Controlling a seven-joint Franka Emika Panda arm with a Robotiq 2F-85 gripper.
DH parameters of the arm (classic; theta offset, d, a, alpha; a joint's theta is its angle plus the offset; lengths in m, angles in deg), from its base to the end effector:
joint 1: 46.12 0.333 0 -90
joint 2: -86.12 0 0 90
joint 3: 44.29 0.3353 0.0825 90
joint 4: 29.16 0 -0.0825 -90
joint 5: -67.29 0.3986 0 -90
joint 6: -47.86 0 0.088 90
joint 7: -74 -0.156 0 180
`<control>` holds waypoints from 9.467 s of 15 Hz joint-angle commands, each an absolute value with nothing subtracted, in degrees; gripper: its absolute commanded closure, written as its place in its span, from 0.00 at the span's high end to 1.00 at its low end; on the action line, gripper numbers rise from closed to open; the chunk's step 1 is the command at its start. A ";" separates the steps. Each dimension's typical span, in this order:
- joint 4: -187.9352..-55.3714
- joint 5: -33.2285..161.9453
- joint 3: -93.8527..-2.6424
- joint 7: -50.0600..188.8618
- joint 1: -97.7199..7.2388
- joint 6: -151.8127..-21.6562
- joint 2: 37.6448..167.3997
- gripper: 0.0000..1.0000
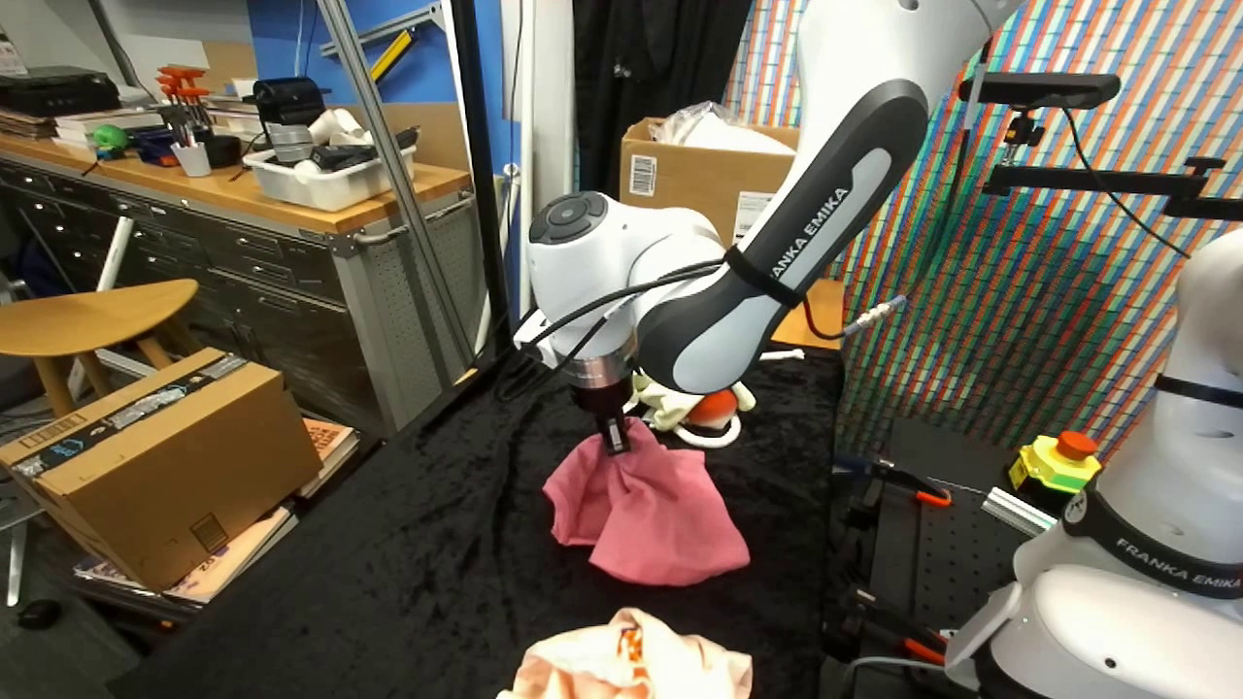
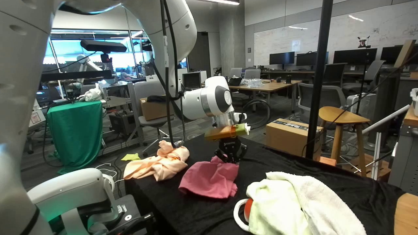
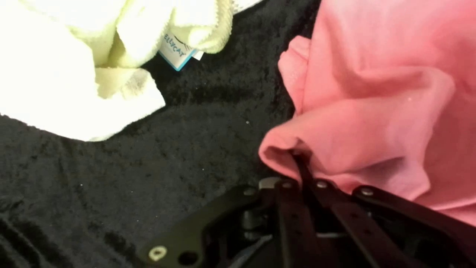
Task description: Pile up the objects on the table.
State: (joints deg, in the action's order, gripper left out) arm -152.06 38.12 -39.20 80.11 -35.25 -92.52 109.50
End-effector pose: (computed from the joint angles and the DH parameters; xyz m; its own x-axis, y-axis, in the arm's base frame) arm 0.5553 0.1447 0.1607 0.7071 0.6870 -0.1672 0.7059 -0.6721 0.2237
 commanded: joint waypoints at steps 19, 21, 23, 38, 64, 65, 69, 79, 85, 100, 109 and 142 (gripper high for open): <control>-166.31 18.93 -43.96 27.04 -43.50 -93.53 78.25 0.03; -165.09 19.85 -44.25 24.66 -45.61 -92.34 77.67 0.03; -163.41 20.22 -44.57 21.70 -47.66 -91.07 78.16 0.03; -148.43 25.65 -45.85 14.79 -48.86 -78.83 90.98 0.62; -156.34 53.26 -31.64 67.41 -33.19 -82.63 92.23 1.00; -156.68 54.02 -30.94 69.42 -32.64 -83.54 92.96 1.00; -157.19 58.25 -27.98 76.48 -30.65 -90.17 95.90 1.00; -149.34 70.58 -23.06 80.30 -28.09 -86.78 105.40 1.00; -146.53 69.56 -23.98 78.90 -27.19 -85.10 109.50 1.00; -136.03 78.60 -24.92 73.86 -28.23 -71.87 119.03 1.00; -135.97 80.85 -27.40 71.76 -28.81 -70.74 120.59 1.00; -132.57 78.59 -32.56 73.64 -32.89 -51.46 115.15 0.04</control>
State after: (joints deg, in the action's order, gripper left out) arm -128.60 80.84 -30.65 74.02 -33.10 -49.33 120.91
